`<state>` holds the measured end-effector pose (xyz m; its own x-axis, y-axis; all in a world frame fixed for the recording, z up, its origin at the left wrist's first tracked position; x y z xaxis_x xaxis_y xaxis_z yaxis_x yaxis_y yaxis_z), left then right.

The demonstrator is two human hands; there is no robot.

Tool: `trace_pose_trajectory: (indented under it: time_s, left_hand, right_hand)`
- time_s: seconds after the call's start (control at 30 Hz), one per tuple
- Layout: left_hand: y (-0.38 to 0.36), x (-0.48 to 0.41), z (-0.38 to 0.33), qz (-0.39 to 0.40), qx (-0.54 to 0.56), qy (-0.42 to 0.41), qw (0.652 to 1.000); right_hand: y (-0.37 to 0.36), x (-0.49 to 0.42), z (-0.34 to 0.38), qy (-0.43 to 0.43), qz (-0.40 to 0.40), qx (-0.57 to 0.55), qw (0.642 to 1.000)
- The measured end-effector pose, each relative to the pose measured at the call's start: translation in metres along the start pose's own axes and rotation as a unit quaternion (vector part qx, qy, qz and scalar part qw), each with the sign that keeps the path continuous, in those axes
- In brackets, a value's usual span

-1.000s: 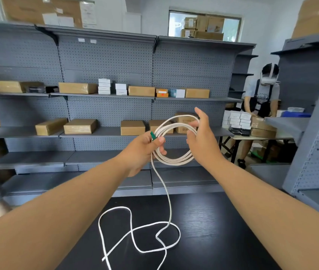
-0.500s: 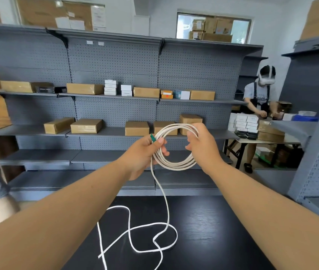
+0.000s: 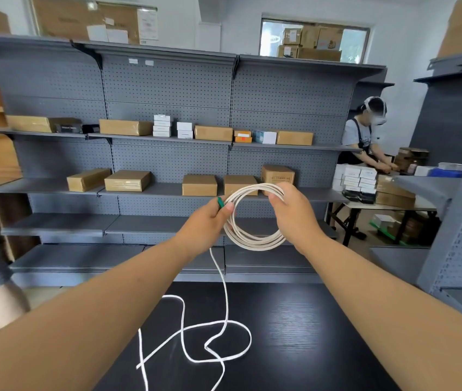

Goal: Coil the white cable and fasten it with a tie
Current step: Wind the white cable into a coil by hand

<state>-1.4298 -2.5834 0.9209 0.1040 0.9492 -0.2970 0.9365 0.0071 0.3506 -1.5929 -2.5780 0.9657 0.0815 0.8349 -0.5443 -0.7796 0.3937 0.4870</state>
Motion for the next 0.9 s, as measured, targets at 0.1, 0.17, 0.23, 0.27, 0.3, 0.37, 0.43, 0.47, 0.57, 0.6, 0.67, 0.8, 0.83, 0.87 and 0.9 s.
trace_pose_trajectory:
  time_s: [0.1,0.17,0.23,0.27,0.3,0.37,0.43,0.47,0.57,0.6,0.67,0.8,0.83,0.87,0.9]
  left_hand:
    - [-0.004,0.001,-0.002,0.009,0.061,0.01,0.998]
    - [-0.006,0.003,-0.003,0.023,0.117,0.017,0.993]
    - [-0.006,0.004,-0.003,0.025,0.156,0.024,0.987]
    - [-0.006,0.005,-0.003,0.027,0.175,0.025,0.984]
    - [-0.006,0.005,-0.004,0.028,0.193,0.026,0.981]
    - [-0.006,0.005,-0.007,0.028,0.225,0.027,0.974]
    - [-0.004,0.003,-0.005,0.018,0.231,0.028,0.972]
    - [-0.002,0.002,-0.004,0.01,0.23,0.027,0.973]
    - [0.01,0.001,-0.002,-0.026,0.184,0.013,0.983]
    - [0.014,0.0,-0.003,-0.039,0.146,0.002,0.988]
    - [0.023,0.0,-0.006,-0.061,0.068,-0.02,0.996]
    - [0.036,-0.001,-0.012,-0.082,-0.034,-0.046,0.995]
    - [0.038,-0.001,-0.011,-0.083,-0.038,-0.046,0.995]
    - [0.04,-0.001,-0.01,-0.083,-0.031,-0.044,0.995]
    - [0.041,-0.001,-0.009,-0.084,-0.011,-0.042,0.995]
  right_hand:
    - [-0.003,0.0,-0.001,0.008,-0.007,0.014,1.0]
    - [-0.004,0.001,0.0,0.01,-0.014,0.009,1.0]
    - [-0.005,0.002,0.0,0.005,-0.026,-0.018,0.999]
    - [-0.006,0.002,0.001,-0.001,-0.031,-0.037,0.999]
    - [-0.007,0.003,0.001,-0.009,-0.036,-0.053,0.998]
    - [-0.011,0.004,0.0,-0.023,-0.039,-0.079,0.996]
    - [-0.016,0.005,0.001,-0.029,-0.029,-0.106,0.994]
    - [-0.019,0.005,0.002,-0.029,-0.019,-0.116,0.993]
    - [-0.027,0.006,0.009,-0.009,0.022,-0.088,0.996]
    - [-0.029,0.006,0.011,-0.001,0.036,-0.067,0.997]
    - [-0.035,0.005,0.014,0.009,0.062,-0.036,0.997]
    - [-0.046,0.004,0.018,0.018,0.064,-0.039,0.997]
    - [-0.047,0.004,0.019,0.025,0.059,-0.056,0.996]
    - [-0.049,0.004,0.021,0.031,0.055,-0.074,0.995]
    - [-0.05,0.004,0.022,0.034,0.053,-0.089,0.994]
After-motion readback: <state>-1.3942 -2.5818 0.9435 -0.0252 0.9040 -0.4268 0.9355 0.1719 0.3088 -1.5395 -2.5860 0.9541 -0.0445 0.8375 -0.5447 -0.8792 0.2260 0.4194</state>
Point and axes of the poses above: each hand's wrist, its own x-axis away from the middle knuckle, its own y-axis out of the back of the hand, z = x × y, the point moved 7 cm from there along -x, towards the middle knuckle, and after that the axes turned 3 degrees about -z, right-handed, at the moved point
